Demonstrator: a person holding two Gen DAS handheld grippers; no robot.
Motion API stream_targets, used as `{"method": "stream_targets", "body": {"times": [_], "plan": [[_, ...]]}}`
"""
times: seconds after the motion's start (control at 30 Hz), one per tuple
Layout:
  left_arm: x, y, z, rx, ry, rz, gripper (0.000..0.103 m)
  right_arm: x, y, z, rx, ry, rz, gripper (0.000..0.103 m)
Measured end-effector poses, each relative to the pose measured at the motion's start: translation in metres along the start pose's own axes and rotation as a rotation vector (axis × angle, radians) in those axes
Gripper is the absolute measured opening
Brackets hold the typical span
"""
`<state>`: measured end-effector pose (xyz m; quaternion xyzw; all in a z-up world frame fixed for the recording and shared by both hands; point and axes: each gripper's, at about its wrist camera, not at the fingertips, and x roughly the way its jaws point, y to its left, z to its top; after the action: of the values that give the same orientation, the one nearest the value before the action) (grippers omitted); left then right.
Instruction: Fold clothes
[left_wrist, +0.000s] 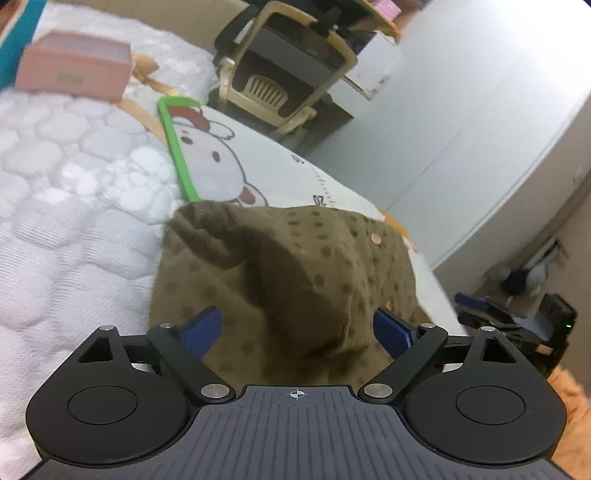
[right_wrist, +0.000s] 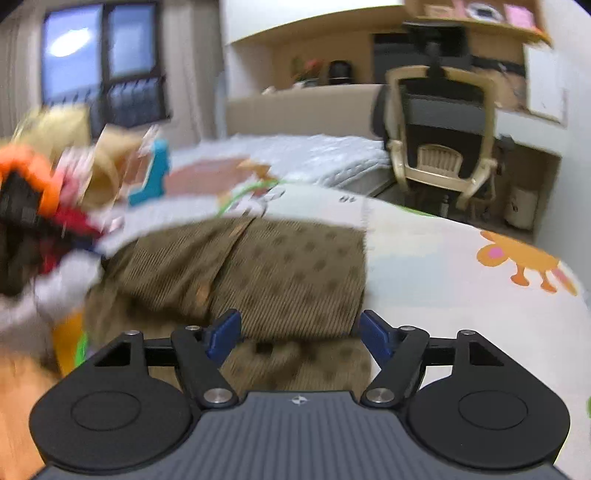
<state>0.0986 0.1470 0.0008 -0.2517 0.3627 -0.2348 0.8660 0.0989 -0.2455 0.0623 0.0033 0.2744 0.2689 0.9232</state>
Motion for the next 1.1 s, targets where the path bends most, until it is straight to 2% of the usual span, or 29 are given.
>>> {"method": "stream_targets", "body": {"times": [0.1, 0.2, 0.23, 0.27, 0.3, 0.33, 0.4, 0.47, 0.6, 0.67, 0.73, 0.8, 0.9, 0.93, 0.97, 1.0, 1.03, 1.07, 1.1], "plan": [[0.026, -0.006, -0.003, -0.021, 0.036, -0.044, 0.093, 0.038, -0.025, 0.009, 0.142, 0.026, 0.000, 0.072], [0.046, -0.007, -0.005, -0.046, 0.046, -0.030, 0.093, 0.076, -0.042, 0.008, 0.225, 0.063, 0.012, 0.071], [0.050, -0.006, -0.005, -0.066, 0.042, -0.023, 0.089, 0.085, -0.043, 0.007, 0.229, 0.071, 0.020, 0.061], [0.055, -0.004, -0.004, -0.085, 0.037, -0.017, 0.082, 0.088, -0.039, 0.008, 0.211, 0.068, 0.022, 0.035], [0.056, -0.005, -0.002, -0.081, 0.039, -0.012, 0.054, 0.087, -0.031, 0.011, 0.178, 0.058, 0.021, 0.023], [0.057, -0.006, 0.000, -0.069, 0.043, -0.007, 0.036, 0.085, -0.023, 0.014, 0.146, 0.048, 0.020, 0.011], [0.049, -0.013, 0.008, -0.020, 0.035, 0.012, 0.029, 0.070, -0.003, 0.026, 0.060, 0.009, 0.001, 0.007], [0.028, -0.022, 0.017, 0.025, -0.005, 0.013, 0.027, 0.043, 0.016, 0.040, 0.009, -0.035, 0.013, 0.007], [-0.014, -0.038, 0.021, 0.103, -0.069, 0.019, 0.027, -0.007, 0.050, 0.051, -0.061, -0.076, 0.085, 0.007], [-0.021, -0.037, 0.009, 0.103, -0.049, 0.027, 0.028, -0.017, 0.058, 0.040, -0.067, -0.054, 0.099, 0.007], [-0.016, -0.029, -0.009, 0.090, 0.007, 0.045, 0.032, -0.014, 0.058, 0.019, -0.049, 0.011, 0.096, 0.007], [-0.007, -0.016, -0.029, 0.065, 0.084, 0.070, 0.035, 0.000, 0.052, -0.009, -0.010, 0.115, 0.086, 0.009], [-0.009, 0.001, -0.040, 0.027, 0.125, 0.093, 0.046, 0.009, 0.042, -0.041, 0.050, 0.226, 0.104, 0.014], [-0.013, 0.006, -0.037, 0.018, 0.117, 0.085, 0.053, 0.007, 0.037, -0.043, 0.068, 0.233, 0.115, 0.019], [-0.018, 0.008, -0.031, 0.014, 0.094, 0.075, 0.057, 0.003, 0.031, -0.039, 0.086, 0.217, 0.118, 0.031], [-0.022, 0.008, -0.023, 0.015, 0.066, 0.068, 0.067, -0.003, 0.024, -0.032, 0.104, 0.193, 0.117, 0.039], [-0.025, 0.008, -0.015, 0.020, 0.033, 0.063, 0.078, -0.006, 0.014, -0.023, 0.142, 0.161, 0.123, 0.056], [-0.027, 0.007, -0.006, 0.026, 0.001, 0.051, 0.082, -0.008, 0.004, -0.013, 0.191, 0.124, 0.133, 0.067], [-0.027, 0.006, 0.002, 0.027, -0.022, 0.035, 0.087, -0.011, -0.007, -0.003, 0.239, 0.088, 0.144, 0.068]]}}
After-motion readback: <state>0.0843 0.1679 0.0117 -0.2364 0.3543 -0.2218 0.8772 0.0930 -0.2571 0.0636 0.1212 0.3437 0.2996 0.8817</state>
